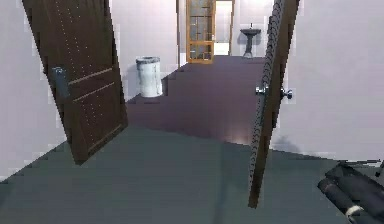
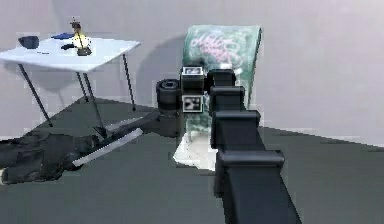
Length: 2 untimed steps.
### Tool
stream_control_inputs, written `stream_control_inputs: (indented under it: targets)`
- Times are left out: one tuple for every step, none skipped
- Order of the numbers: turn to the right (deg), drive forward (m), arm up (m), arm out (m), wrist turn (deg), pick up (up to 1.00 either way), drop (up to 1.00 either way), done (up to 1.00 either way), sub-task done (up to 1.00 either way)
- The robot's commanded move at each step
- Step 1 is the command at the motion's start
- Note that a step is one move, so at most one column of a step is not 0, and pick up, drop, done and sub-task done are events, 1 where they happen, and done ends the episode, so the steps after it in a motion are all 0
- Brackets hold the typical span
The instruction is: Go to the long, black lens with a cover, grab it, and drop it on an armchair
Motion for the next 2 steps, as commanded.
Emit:
stream_control_inputs:
  targets:
    - [-3.0, 0.00, 0.00, 0.00, 0.0, 0.00, 0.00, 0.00, 0.00]
    - [-3.0, 0.00, 0.00, 0.00, 0.0, 0.00, 0.00, 0.00, 0.00]
